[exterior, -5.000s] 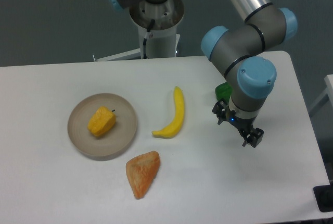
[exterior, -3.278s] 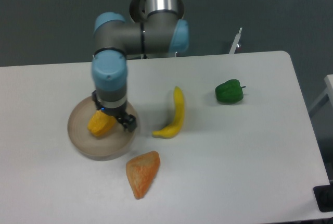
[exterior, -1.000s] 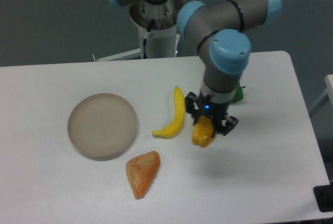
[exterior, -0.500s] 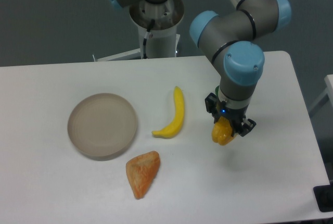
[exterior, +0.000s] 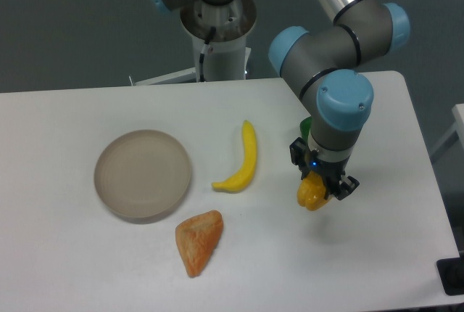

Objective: Pick up the yellow pepper from the plate
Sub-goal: 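Hold the yellow pepper raised beside the green pepper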

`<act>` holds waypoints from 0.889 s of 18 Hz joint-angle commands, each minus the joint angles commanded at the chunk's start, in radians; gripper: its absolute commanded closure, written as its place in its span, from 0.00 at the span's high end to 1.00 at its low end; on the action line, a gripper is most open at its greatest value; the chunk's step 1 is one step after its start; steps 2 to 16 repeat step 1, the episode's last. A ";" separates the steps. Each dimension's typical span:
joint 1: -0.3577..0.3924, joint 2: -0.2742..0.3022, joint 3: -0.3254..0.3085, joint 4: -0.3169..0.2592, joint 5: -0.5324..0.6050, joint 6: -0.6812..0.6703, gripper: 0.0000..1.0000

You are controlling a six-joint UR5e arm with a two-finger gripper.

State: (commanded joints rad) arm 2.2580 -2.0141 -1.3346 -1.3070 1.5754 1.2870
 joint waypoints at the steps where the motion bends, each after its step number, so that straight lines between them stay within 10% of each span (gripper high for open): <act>1: 0.000 0.000 0.000 0.000 0.000 -0.002 0.04; 16: 0.000 0.000 0.000 0.000 0.000 -0.002 0.04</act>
